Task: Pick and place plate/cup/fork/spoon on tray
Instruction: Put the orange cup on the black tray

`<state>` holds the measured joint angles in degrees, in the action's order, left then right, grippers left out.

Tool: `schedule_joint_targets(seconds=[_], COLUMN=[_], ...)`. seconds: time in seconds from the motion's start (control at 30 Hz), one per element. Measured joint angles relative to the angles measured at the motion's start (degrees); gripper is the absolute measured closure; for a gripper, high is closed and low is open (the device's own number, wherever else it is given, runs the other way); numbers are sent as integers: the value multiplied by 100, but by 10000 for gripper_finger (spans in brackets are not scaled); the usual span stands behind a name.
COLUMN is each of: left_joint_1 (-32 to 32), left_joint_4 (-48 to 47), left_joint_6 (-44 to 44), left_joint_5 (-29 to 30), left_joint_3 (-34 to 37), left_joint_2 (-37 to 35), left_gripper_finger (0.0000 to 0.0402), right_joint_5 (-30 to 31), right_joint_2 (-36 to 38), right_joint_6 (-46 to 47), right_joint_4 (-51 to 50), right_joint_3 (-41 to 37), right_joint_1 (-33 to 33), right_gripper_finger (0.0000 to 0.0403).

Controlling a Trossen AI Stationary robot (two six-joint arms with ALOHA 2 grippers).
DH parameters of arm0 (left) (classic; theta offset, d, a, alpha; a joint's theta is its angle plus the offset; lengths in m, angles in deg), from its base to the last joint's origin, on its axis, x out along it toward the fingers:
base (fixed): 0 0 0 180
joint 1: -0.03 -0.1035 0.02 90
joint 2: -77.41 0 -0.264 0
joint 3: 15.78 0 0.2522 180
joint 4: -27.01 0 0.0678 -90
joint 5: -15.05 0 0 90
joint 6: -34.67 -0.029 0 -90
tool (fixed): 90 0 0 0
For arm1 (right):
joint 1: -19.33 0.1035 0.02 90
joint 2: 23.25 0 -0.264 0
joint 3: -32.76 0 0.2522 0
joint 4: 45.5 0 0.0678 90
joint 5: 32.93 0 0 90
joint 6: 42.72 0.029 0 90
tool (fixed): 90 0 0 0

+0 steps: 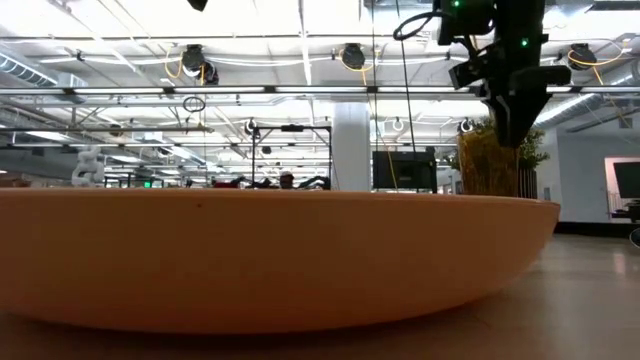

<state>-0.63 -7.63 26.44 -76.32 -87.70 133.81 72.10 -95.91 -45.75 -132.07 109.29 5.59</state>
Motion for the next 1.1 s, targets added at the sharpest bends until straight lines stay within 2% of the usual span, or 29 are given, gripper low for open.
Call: schedule_joint_targets(seconds=[0.13,0.27,0.33,0.63,0.9,1.1], left_joint_1=[1,1,1,1,0,-1], left_joint_4=[4,6,8,1,140,126], left_joint_6=[-52,-57,-62,-64,-126,-349], left_joint_5=[1,1,1,35,58,149], left_joint_3=[0,0,0,4,4,4], left_joint_2=[0,0,8,207,275,280], left_gripper_finger=[385,385,385,385,385,385], right_joint_5=[-1,-5,-17,-18,267,465], right_joint_2=[2,2,2,0,-65,-465], right_joint_6=[-238,-440,-511,-520,-1130,-1716], right_joint_4=[32,102,126,666,924,1015], right_joint_3=[0,0,0,360,1221,2124], right_joint_1=[-23,-23,-21,-15,-6,-6], right_gripper_finger=[307,375,395,400,402,402])
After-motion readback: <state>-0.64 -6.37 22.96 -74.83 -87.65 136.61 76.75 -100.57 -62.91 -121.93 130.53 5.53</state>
